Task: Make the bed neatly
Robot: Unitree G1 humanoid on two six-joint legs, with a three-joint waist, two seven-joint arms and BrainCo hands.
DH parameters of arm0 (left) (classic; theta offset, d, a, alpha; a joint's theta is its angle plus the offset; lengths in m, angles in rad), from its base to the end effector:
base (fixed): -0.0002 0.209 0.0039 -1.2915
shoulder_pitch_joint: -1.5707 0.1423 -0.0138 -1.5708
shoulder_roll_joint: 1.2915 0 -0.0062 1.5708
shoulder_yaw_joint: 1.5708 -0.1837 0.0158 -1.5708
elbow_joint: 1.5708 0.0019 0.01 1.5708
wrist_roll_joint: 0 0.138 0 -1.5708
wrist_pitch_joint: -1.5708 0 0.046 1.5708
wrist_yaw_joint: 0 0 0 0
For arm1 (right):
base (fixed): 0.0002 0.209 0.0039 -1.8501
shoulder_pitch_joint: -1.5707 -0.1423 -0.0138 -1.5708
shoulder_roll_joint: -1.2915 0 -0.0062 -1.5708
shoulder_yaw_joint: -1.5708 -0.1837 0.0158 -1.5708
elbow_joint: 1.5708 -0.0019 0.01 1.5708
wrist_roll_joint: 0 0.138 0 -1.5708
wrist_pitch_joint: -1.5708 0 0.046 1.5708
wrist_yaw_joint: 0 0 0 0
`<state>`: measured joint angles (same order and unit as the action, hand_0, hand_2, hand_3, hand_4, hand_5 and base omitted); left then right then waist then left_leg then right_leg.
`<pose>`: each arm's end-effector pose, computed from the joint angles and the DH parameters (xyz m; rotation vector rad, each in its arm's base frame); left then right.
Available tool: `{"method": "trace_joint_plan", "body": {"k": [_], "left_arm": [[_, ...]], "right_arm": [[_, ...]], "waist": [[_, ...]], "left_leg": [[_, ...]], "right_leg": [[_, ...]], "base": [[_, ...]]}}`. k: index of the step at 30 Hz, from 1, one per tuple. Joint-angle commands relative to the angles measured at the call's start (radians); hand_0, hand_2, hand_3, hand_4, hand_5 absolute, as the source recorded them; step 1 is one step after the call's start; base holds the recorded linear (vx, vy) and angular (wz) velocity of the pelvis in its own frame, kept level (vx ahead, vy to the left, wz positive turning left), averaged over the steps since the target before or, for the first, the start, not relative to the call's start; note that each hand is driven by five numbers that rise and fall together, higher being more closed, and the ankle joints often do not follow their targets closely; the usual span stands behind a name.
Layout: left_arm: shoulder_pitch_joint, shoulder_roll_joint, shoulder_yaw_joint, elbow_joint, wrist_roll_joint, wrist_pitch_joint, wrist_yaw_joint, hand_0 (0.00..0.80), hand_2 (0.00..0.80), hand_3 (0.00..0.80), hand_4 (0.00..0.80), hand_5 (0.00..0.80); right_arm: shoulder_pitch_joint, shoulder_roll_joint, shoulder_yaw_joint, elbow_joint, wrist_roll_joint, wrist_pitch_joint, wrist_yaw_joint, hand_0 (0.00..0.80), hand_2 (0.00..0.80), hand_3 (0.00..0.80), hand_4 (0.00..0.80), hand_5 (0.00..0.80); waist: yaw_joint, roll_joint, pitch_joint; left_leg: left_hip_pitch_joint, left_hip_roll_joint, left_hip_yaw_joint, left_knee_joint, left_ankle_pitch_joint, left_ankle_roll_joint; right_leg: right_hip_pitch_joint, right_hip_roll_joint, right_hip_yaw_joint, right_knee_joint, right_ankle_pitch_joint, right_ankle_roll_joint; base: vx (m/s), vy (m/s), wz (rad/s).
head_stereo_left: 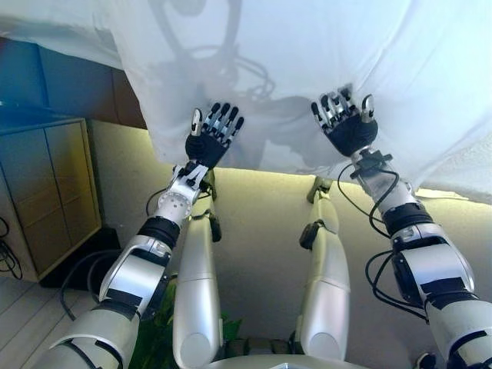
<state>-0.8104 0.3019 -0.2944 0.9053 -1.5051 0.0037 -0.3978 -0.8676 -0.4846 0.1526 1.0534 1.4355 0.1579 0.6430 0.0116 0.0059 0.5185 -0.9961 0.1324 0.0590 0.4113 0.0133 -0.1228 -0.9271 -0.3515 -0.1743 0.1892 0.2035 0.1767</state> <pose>0.3373 0.1606 0.0929 -1.0135 0.0108 -0.4010 0.3383 -0.2359 0.1114 0.9547 -0.0855 0.4546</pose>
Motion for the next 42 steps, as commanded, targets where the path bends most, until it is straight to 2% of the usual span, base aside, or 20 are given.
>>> {"method": "trace_joint_plan", "body": {"k": [1, 3, 6, 9, 12, 16, 20, 24, 28, 32, 37, 42], "left_arm": [[-0.010, 0.027, 0.062, 0.098, 0.063, -0.005, 0.087, 0.000, 0.000, 0.000, 0.000, 0.000], [0.003, 0.024, 0.081, 0.152, 0.121, -0.006, 0.086, 0.000, 0.000, 0.000, 0.000, 0.000], [0.033, 0.015, 0.089, 0.186, 0.184, -0.023, 0.086, 0.000, 0.000, 0.000, 0.000, 0.000], [0.077, 0.013, 0.115, 0.207, 0.185, -0.037, 0.084, 0.000, 0.000, 0.000, 0.000, 0.000], [0.136, -0.002, 0.143, 0.199, 0.174, -0.050, 0.082, 0.000, 0.000, 0.000, 0.000, 0.000], [0.241, -0.020, 0.172, 0.190, 0.170, -0.079, 0.100, 0.000, 0.000, 0.000, 0.000, 0.000], [0.327, -0.018, 0.222, 0.169, 0.129, -0.092, 0.104, 0.000, 0.000, 0.000, 0.000, 0.000], [0.391, -0.010, 0.269, 0.140, 0.112, -0.103, 0.102, 0.000, 0.000, 0.000, 0.000, 0.000], [0.445, 0.008, 0.330, 0.090, 0.127, -0.105, 0.070, 0.000, 0.000, 0.000, 0.000, 0.000], [0.503, 0.011, 0.329, -0.010, 0.197, -0.130, 0.026, 0.000, 0.000, 0.000, 0.000, 0.000], [0.606, 0.021, 0.290, -0.149, 0.295, -0.181, 0.027, 0.000, 0.000, 0.000, 0.000, 0.000], [0.683, 0.053, 0.275, -0.266, 0.435, -0.211, 0.065, 0.000, 0.000, 0.000, 0.000, 0.000]], "right_arm": [[0.040, -0.111, -0.078, 0.083, 0.009, 0.017, -0.107, 0.000, 0.000, 0.000, 0.000, 0.000], [0.059, -0.133, -0.103, 0.138, -0.027, 0.022, -0.181, 0.000, 0.000, 0.000, 0.000, 0.000], [0.093, -0.157, -0.126, 0.177, 0.003, 0.015, -0.240, 0.000, 0.000, 0.000, 0.000, 0.000], [0.153, -0.177, -0.166, 0.206, 0.014, 0.023, -0.304, 0.000, 0.000, 0.000, 0.000, 0.000], [0.235, -0.185, -0.216, 0.228, 0.014, 0.016, -0.300, 0.000, 0.000, 0.000, 0.000, 0.000], [0.365, -0.168, -0.269, 0.241, 0.056, -0.031, -0.289, 0.000, 0.000, 0.000, 0.000, 0.000], [0.472, -0.164, -0.323, 0.234, 0.120, -0.061, -0.236, 0.000, 0.000, 0.000, 0.000, 0.000], [0.562, -0.132, -0.369, 0.216, 0.147, -0.095, -0.130, 0.000, 0.000, 0.000, 0.000, 0.000], [0.620, -0.078, -0.402, 0.153, 0.142, -0.133, -0.033, 0.000, 0.000, 0.000, 0.000, 0.000], [0.665, -0.022, -0.395, 0.056, 0.059, -0.188, 0.016, 0.000, 0.000, 0.000, 0.000, 0.000], [0.749, 0.045, -0.353, -0.100, 0.024, -0.208, 0.049, 0.000, 0.000, 0.000, 0.000, 0.000], [0.851, 0.106, -0.295, -0.249, -0.069, -0.287, 0.002, 0.000, 0.000, 0.000, 0.000, 0.000]], "waist": [[-0.006, 0.071, 0.001], [-0.014, 0.085, 0.001], [-0.018, 0.101, 0.001], [-0.025, 0.111, 0.001], [-0.030, 0.121, 0.001], [-0.036, 0.131, 0.001], [-0.047, 0.134, 0.001], [-0.052, 0.121, 0.001], [-0.051, 0.084, 0.001], [-0.038, 0.053, 0.001], [-0.019, 0.025, -0.106], [-0.003, 0.008, -0.215]], "left_leg": [[-0.060, 0.005, -0.007, -0.055, 0.142, -0.024], [-0.064, 0.012, 0.003, -0.047, 0.140, -0.026], [-0.063, 0.016, 0.011, -0.041, 0.137, -0.028], [-0.056, 0.021, 0.021, -0.039, 0.134, -0.029], [-0.040, 0.022, 0.031, -0.047, 0.132, -0.029], [0.000, 0.018, 0.041, -0.059, 0.127, -0.025], [0.072, 0.020, 0.061, -0.078, 0.122, -0.023], [0.166, 0.017, 0.074, -0.108, 0.115, -0.022], [0.307, 0.016, 0.075, -0.148, 0.101, -0.022], [0.463, 0.024, 0.065, -0.178, 0.087, -0.018], [0.609, 0.042, 0.052, -0.247, 0.075, -0.019], [0.741, 0.052, 0.060, -0.345, 0.088, -0.021]], "right_leg": [[-0.070, -0.048, 0.039, 0.065, 0.036, 0.072], [-0.086, -0.051, 0.052, 0.080, 0.029, 0.070], [-0.096, -0.055, 0.063, 0.091, 0.023, 0.069], [-0.098, -0.058, 0.072, 0.102, 0.016, 0.067], [-0.090, -0.059, 0.079, 0.101, 0.006, 0.065], [-0.058, -0.059, 0.087, 0.091, -0.003, 0.064], [0.005, -0.062, 0.088, 0.077, -0.010, 0.064], [0.099, -0.066, 0.073, 0.051, -0.007, 0.066], [0.249, -0.061, 0.044, 0.018, -0.005, 0.067], [0.406, -0.052, 0.024, -0.006, -0.008, 0.067], [0.560, -0.023, 0.000, -0.073, -0.015, 0.063], [0.692, -0.006, -0.035, -0.164, 0.003, 0.066]], "base": [[0.000, 0.146, -0.06], [0.002, 0.165, -0.09], [0.005, 0.113, -0.13], [0.002, 0.070, -0.06], [0.003, 0.071, -0.03], [-0.004, 0.052, -0.06], [0.003, 0.033, -0.04], [-0.009, -0.024, 0.00], [-0.004, -0.115, -0.04], [0.042, -0.120, -0.04], [0.140, -0.118, -0.01], [0.177, -0.082, 0.03]]}}
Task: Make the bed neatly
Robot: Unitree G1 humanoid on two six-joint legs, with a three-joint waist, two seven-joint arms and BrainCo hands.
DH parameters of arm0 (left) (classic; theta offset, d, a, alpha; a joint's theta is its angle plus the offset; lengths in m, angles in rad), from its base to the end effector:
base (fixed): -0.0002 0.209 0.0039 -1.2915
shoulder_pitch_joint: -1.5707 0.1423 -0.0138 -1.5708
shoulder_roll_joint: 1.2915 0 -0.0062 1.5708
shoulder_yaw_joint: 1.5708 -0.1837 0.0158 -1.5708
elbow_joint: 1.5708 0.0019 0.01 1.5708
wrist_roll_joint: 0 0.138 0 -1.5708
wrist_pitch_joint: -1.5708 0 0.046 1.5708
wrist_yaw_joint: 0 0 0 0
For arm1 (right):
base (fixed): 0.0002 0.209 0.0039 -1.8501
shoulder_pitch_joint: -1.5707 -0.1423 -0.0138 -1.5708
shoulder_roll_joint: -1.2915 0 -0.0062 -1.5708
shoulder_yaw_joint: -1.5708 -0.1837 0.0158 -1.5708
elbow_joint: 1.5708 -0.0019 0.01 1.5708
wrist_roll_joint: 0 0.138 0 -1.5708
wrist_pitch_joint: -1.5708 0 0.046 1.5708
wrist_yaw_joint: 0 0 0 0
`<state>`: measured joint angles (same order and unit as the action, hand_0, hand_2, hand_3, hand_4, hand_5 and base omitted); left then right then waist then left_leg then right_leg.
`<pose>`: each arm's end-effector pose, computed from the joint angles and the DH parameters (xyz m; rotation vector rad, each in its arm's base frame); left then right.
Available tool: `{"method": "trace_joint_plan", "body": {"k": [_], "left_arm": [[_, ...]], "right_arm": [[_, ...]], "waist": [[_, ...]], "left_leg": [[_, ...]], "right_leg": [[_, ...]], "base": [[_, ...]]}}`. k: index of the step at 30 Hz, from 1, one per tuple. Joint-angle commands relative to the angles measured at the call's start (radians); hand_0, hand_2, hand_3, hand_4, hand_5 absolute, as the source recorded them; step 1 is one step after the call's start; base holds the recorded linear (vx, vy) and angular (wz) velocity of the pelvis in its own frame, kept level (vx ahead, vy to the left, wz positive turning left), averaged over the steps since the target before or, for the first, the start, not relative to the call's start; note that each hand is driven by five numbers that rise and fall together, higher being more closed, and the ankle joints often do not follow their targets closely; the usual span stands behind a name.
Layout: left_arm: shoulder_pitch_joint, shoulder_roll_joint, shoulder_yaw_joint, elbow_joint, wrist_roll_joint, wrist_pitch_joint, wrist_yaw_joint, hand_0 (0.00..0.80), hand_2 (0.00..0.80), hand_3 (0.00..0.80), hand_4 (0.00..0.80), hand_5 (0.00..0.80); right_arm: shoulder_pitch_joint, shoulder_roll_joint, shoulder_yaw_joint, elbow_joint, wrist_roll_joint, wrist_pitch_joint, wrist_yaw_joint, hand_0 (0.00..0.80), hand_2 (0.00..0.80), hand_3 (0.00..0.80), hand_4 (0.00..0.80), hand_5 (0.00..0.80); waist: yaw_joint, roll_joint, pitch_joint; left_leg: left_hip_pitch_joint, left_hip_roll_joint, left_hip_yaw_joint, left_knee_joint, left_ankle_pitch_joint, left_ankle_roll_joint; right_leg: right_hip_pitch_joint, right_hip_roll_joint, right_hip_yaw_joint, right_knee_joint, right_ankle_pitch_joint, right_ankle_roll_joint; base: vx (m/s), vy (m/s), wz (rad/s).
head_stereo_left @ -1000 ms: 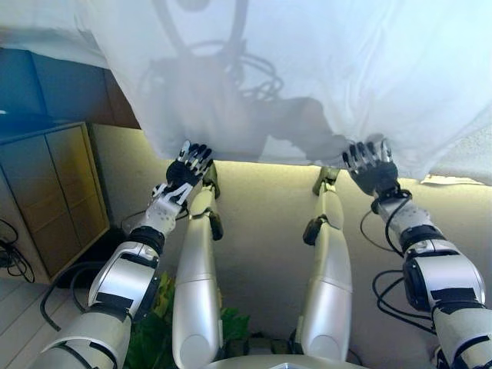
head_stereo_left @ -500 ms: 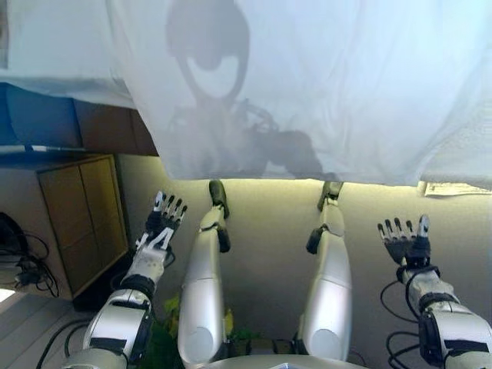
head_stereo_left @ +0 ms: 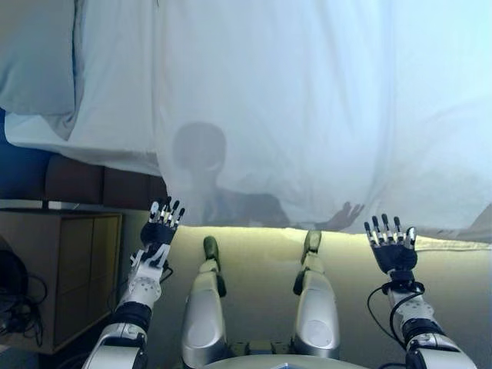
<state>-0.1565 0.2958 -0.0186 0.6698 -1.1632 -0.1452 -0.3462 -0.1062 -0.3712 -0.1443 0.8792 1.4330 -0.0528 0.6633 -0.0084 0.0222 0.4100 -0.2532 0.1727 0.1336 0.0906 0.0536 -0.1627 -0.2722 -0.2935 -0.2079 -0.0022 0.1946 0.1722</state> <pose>0.2066 0.2321 -0.0250 -0.8392 0.1252 0.0747 0.1631 -0.2833 -0.0492 1.0829 -0.0185 -0.1605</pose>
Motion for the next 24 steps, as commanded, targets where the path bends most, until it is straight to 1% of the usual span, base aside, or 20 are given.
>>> {"method": "trace_joint_plan", "body": {"k": [1, 5, 8, 10, 12, 13, 16, 19, 20, 22, 23, 24], "left_arm": [[0.042, 0.064, 0.003, -0.049, 0.116, -0.064, 0.024, 0.000, 0.000, 0.000, 0.000, 0.000], [0.091, 0.066, 0.020, -0.136, 0.197, -0.061, 0.075, 0.000, 0.000, 0.000, 0.000, 0.000], [0.124, 0.045, 0.037, -0.146, 0.218, -0.050, 0.081, 0.000, 0.000, 0.000, 0.000, 0.000], [0.149, 0.030, 0.040, -0.154, 0.246, -0.043, 0.102, 0.000, 0.000, 0.000, 0.000, 0.000], [0.170, 0.020, 0.049, -0.171, 0.232, -0.030, 0.102, 0.000, 0.000, 0.000, 0.000, 0.000], [0.177, 0.017, 0.053, -0.181, 0.231, -0.027, 0.096, 0.000, 0.000, 0.000, 0.000, 0.000], [0.224, 0.006, 0.063, -0.225, 0.251, -0.012, 0.092, 0.000, 0.000, 0.000, 0.000, 0.000], [0.255, 0.003, 0.062, -0.239, 0.294, 0.022, 0.108, 0.000, 0.000, 0.000, 0.000, 0.000], [0.262, 0.008, 0.060, -0.237, 0.313, 0.030, 0.115, 0.000, 0.000, 0.000, 0.000, 0.000], [0.266, 0.024, 0.062, -0.247, 0.323, 0.054, 0.117, 0.000, 0.000, 0.000, 0.000, 0.000], [0.268, 0.029, 0.061, -0.254, 0.329, 0.061, 0.123, 0.000, 0.000, 0.000, 0.000, 0.000], [0.269, 0.036, 0.059, -0.255, 0.339, 0.060, 0.120, 0.000, 0.000, 0.000, 0.000, 0.000]], "right_arm": [[0.107, 0.002, 0.012, -0.091, -0.105, -0.100, -0.047, 0.000, 0.000, 0.000, 0.000, 0.000], [0.153, 0.036, 0.040, -0.144, -0.201, -0.165, -0.154, 0.000, 0.000, 0.000, 0.000, 0.000], [0.191, 0.076, 0.062, -0.201, -0.225, -0.175, -0.183, 0.000, 0.000, 0.000, 0.000, 0.000], [0.219, 0.099, 0.083, -0.251, -0.280, -0.201, -0.221, 0.000, 0.000, 0.000, 0.000, 0.000], [0.233, 0.115, 0.099, -0.309, -0.302, -0.224, -0.262, 0.000, 0.000, 0.000, 0.000, 0.000], [0.235, 0.119, 0.100, -0.321, -0.298, -0.221, -0.262, 0.000, 0.000, 0.000, 0.000, 0.000], [0.256, 0.146, 0.100, -0.362, -0.258, -0.182, -0.248, 0.000, 0.000, 0.000, 0.000, 0.000], [0.269, 0.161, 0.120, -0.379, -0.289, -0.146, -0.260, 0.000, 0.000, 0.000, 0.000, 0.000], [0.270, 0.155, 0.135, -0.382, -0.319, -0.115, -0.256, 0.000, 0.000, 0.000, 0.000, 0.000], [0.275, 0.144, 0.160, -0.402, -0.330, -0.083, -0.235, 0.000, 0.000, 0.000, 0.000, 0.000], [0.279, 0.141, 0.170, -0.414, -0.336, -0.089, -0.218, 0.000, 0.000, 0.000, 0.000, 0.000], [0.287, 0.135, 0.181, -0.425, -0.374, -0.100, -0.223, 0.000, 0.000, 0.000, 0.000, 0.000]], "waist": [[0.020, -0.011, -0.128], [0.041, -0.029, -0.206], [0.050, -0.043, -0.260], [0.054, -0.048, -0.296], [0.059, -0.049, -0.320], [0.061, -0.048, -0.325], [0.068, -0.047, -0.344], [0.072, -0.051, -0.349], [0.073, -0.052, -0.352], [0.072, -0.054, -0.355], [0.070, -0.055, -0.356], [0.070, -0.055, -0.357]], "left_leg": [[0.025, 0.012, -0.013, -0.043, 0.050, 0.019], [0.105, 0.014, -0.007, -0.093, 0.052, 0.019], [0.153, 0.013, -0.007, -0.108, 0.047, 0.024], [0.187, 0.013, -0.006, -0.116, 0.043, 0.028], [0.224, 0.013, -0.004, -0.127, 0.041, 0.030], [0.233, 0.013, -0.002, -0.130, 0.040, 0.030], [0.266, 0.012, 0.000, -0.134, 0.031, 0.033], [0.292, 0.012, -0.004, -0.110, 0.011, 0.037], [0.302, 0.010, -0.006, -0.102, 0.005, 0.040], [0.315, 0.010, -0.009, -0.096, -0.001, 0.043], [0.321, 0.011, -0.009, -0.097, -0.002, 0.044], [0.322, 0.011, -0.011, -0.097, -0.002, 0.044]], "right_leg": [[0.062, -0.061, -0.009, 0.008, 0.016, 0.073], [0.136, -0.051, -0.038, -0.037, 0.029, 0.077], [0.176, -0.044, -0.046, -0.036, 0.020, 0.076], [0.204, -0.041, -0.049, -0.033, 0.010, 0.076], [0.240, -0.039, -0.060, -0.040, 0.005, 0.077], [0.248, -0.038, -0.063, -0.043, 0.004, 0.077], [0.277, -0.034, -0.066, -0.046, -0.004, 0.076], [0.296, -0.035, -0.055, -0.026, -0.021, 0.073], [0.305, -0.033, -0.049, -0.020, -0.027, 0.070], [0.313, -0.030, -0.043, -0.015, -0.033, 0.068], [0.316, -0.028, -0.041, -0.014, -0.035, 0.067], [0.318, -0.026, -0.039, -0.014, -0.036, 0.067]], "base": [[0.209, -0.054, 0.06], [0.181, -0.086, 0.06], [0.192, -0.095, 0.04], [0.196, -0.064, 0.02], [0.161, -0.023, 0.08], [0.126, 0.007, 0.07], [0.115, 0.005, 0.05], [0.116, -0.012, 0.03], [0.125, -0.016, -0.01], [0.087, -0.016, -0.02], [0.043, -0.015, -0.01], [0.035, -0.016, 0.00]]}}
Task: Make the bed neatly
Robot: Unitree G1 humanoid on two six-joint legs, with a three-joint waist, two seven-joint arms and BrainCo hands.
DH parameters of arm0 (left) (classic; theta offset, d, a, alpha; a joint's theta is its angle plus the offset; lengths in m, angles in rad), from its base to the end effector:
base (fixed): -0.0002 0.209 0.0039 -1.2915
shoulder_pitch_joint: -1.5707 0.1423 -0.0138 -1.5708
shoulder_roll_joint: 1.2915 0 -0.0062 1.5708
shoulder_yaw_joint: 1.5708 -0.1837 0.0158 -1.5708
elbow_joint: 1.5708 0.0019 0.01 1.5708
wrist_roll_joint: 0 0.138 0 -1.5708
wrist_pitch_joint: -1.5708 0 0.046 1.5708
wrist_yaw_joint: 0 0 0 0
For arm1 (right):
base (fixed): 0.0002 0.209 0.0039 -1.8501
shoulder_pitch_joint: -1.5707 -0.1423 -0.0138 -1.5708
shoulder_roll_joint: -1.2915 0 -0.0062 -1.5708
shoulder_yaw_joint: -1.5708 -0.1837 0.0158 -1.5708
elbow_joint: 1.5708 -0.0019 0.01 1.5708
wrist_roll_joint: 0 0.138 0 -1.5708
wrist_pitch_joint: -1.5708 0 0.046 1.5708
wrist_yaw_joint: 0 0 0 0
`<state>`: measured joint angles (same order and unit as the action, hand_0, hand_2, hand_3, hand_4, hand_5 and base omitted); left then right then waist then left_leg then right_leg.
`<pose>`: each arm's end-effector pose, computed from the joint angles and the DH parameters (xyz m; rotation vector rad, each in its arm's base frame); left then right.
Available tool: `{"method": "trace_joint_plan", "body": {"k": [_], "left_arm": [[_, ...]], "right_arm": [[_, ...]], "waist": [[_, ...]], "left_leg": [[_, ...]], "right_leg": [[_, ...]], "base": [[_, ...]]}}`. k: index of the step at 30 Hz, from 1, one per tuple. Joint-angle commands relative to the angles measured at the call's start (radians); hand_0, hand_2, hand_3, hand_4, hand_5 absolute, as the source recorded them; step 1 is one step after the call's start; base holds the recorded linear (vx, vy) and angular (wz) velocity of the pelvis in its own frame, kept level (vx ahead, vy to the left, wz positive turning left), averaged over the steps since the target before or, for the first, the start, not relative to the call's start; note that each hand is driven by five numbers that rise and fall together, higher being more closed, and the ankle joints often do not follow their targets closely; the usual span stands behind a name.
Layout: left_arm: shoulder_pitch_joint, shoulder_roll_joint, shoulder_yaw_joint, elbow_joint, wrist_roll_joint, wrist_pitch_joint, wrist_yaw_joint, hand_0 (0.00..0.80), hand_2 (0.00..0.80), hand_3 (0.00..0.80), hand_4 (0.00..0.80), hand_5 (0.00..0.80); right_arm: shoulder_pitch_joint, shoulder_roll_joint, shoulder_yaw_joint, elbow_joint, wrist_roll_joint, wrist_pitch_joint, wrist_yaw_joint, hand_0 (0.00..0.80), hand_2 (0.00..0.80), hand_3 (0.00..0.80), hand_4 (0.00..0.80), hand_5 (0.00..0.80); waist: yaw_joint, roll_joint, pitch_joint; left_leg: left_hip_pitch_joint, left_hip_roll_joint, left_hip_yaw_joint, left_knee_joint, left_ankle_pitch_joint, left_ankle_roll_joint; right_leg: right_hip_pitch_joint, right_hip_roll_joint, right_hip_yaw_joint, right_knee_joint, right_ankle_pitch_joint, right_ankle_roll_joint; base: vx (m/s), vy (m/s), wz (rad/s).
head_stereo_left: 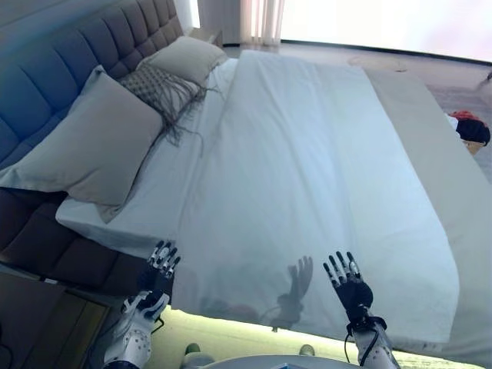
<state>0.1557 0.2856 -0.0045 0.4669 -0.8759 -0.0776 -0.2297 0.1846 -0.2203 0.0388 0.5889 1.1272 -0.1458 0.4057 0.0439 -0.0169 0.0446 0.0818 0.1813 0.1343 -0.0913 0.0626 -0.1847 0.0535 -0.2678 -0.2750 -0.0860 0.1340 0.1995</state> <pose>0.1338 0.2338 -0.0475 -0.6001 0.3880 0.1425 0.1097 -0.2188 -0.0719 0.8876 0.3306 -0.1581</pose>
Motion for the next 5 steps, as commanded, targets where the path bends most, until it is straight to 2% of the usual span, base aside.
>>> {"method": "trace_joint_plan", "body": {"k": [1, 5], "left_arm": [[-0.045, 0.051, 0.041, -0.054, 0.055, -0.005, -0.001, 0.000, 0.000, 0.000, 0.000, 0.000], [-0.051, 0.053, 0.032, -0.074, 0.056, 0.034, 0.019, 0.000, 0.000, 0.000, 0.000, 0.000]], "right_arm": [[-0.001, -0.025, 0.005, -0.140, -0.099, -0.016, 0.006, 0.000, 0.000, 0.000, 0.000, 0.000], [-0.007, -0.043, 0.009, -0.129, -0.137, -0.042, -0.091, 0.000, 0.000, 0.000, 0.000, 0.000]], "waist": [[0.018, -0.016, 0.007], [0.022, -0.017, 0.000]], "left_leg": [[-0.010, 0.002, -0.014, 0.084, -0.010, 0.066], [-0.005, 0.001, -0.022, 0.079, -0.010, 0.063]], "right_leg": [[-0.004, -0.051, 0.027, 0.069, 0.025, 0.039], [0.002, -0.050, 0.020, 0.067, 0.025, 0.040]], "base": [[0.031, -0.016, 0.01], [0.000, 0.000, 0.00]]}}
